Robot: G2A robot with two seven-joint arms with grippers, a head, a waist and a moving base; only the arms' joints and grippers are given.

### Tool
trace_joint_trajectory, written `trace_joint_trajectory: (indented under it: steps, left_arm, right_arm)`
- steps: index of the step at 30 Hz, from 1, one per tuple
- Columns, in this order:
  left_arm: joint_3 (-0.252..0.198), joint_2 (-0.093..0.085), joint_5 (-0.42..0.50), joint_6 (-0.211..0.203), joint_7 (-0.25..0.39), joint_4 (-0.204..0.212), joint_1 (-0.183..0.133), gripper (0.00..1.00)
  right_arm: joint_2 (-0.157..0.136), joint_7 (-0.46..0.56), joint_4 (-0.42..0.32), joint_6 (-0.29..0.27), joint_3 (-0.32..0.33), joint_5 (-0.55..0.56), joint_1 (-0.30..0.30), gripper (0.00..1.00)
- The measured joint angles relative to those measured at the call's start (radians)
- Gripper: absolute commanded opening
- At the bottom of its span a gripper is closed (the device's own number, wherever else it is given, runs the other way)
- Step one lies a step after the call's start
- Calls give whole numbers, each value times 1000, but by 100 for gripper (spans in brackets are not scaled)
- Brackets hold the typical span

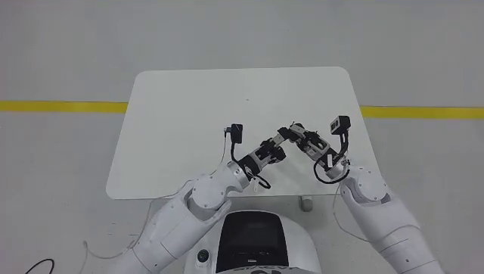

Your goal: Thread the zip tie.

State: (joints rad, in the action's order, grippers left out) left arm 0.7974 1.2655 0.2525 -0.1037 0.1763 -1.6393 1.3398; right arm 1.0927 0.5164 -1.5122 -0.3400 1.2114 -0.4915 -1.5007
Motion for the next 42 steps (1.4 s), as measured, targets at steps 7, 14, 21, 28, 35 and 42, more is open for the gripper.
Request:
trace_joint_trajectory:
  steps: [7, 14, 21, 28, 35, 42]
  left_arm:
    - [0, 0, -3, -1, 0, 1, 2, 100]
    - [6, 1, 1, -1, 11, 12, 0, 100]
    - [7, 3, 16, -9, 38, 36, -7, 45]
    - [7, 7, 27, -6, 40, 54, -12, 24]
    - [7, 10, 31, -6, 43, 59, -15, 20]
    - [9, 12, 31, -5, 40, 64, -15, 19]
  right_arm:
    - [0, -9, -4, 3, 1, 6, 0, 0]
    - [2, -19, -16, 6, 17, 20, -15, 0]
    - [6, -21, -11, 1, 26, 26, -19, 0]
    - [10, -9, -11, 0, 27, 38, -18, 0]
    - [15, -6, 1, 0, 23, 52, -14, 0]
    - [20, -7, 7, 0, 24, 61, -12, 0]
